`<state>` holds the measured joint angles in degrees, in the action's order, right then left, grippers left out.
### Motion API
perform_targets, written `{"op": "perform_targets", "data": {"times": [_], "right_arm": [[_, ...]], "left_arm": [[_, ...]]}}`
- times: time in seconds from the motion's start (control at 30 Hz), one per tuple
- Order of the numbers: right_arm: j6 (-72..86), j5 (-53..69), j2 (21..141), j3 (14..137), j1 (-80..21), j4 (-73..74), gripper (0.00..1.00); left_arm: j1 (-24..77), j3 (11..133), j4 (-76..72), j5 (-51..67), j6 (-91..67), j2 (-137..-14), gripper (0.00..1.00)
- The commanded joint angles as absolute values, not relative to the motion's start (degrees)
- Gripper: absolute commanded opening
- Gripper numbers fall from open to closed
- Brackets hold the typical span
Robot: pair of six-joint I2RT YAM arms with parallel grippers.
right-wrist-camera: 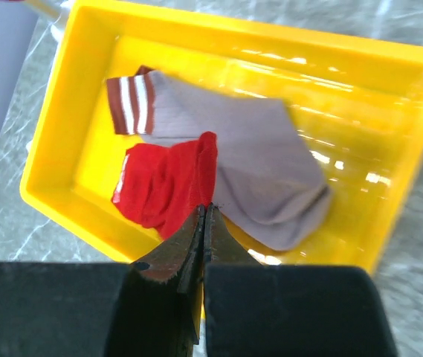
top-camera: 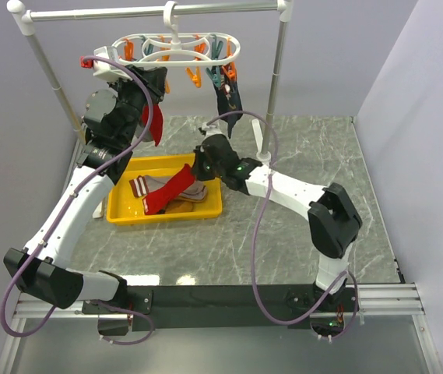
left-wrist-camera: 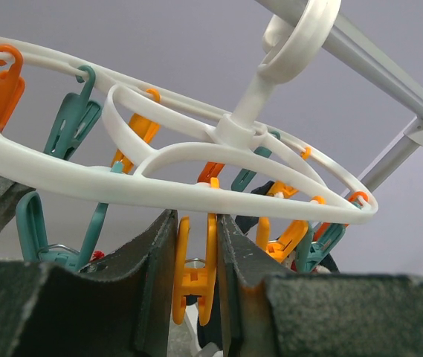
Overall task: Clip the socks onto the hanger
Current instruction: Adjust the sock in the bin.
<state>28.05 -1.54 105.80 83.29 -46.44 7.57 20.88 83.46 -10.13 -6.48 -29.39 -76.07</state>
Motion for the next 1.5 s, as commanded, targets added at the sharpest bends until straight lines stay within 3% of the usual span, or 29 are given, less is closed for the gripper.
{"op": "perform_targets", "data": {"times": [0.0, 0.9, 1.43, 1.47], "right_arm": [[27.34, -3.6, 102.66, 80.34, -45.09, 6.5, 0.0], [24.61, -8.88, 87.98, 61.8, -35.77, 12.57, 0.0], [22.42, -11.07, 86.48, 60.47, -34.01, 16.96, 0.0], [21.98, -10.9, 86.48, 61.51, -34.1, 18.09, 0.05]], "left_arm": [[21.09, 83.14, -13.18, -7.21, -29.53, -74.79, 0.18], [21.09, 82.53, -13.18, -7.91, -29.36, -74.88, 0.18], [21.09, 82.18, -13.18, -7.74, -29.53, -74.71, 0.18], [21.09, 82.18, -13.18, -7.65, -29.53, -74.79, 0.18]]}}
